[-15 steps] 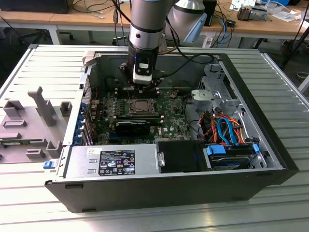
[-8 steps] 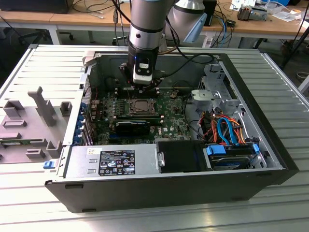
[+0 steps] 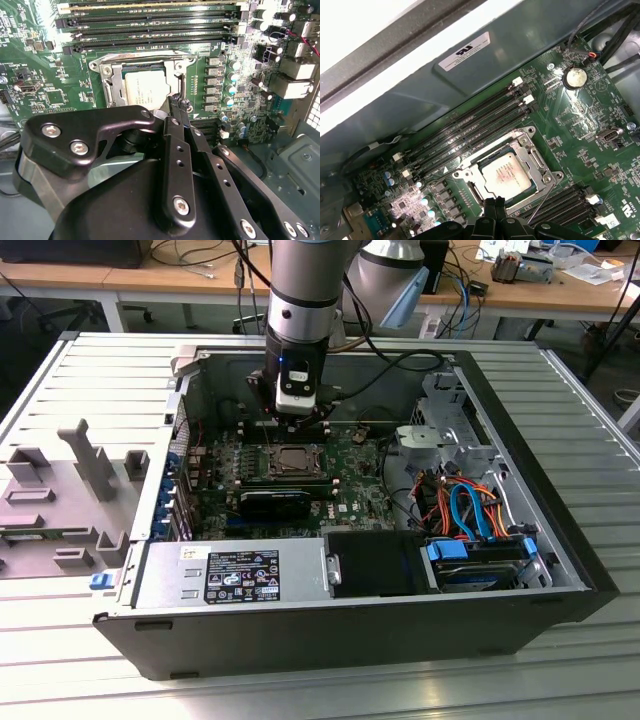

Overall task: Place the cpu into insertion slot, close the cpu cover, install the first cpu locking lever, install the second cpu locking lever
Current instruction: 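Install the first cpu locking lever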

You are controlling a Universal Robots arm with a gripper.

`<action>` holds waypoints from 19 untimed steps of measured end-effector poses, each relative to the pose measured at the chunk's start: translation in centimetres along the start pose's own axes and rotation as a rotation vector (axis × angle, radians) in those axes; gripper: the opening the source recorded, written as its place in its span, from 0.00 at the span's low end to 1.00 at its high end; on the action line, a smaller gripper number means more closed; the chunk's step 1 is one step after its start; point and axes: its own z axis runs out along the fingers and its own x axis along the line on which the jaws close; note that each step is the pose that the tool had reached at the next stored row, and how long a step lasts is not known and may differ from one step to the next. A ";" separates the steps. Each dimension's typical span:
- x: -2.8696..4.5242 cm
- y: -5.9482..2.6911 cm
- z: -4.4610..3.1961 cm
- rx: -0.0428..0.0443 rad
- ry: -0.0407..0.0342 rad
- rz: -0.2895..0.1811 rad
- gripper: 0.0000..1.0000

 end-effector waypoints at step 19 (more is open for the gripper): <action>0.00 0.00 0.00 0.0012 -0.0005 -0.012 0.11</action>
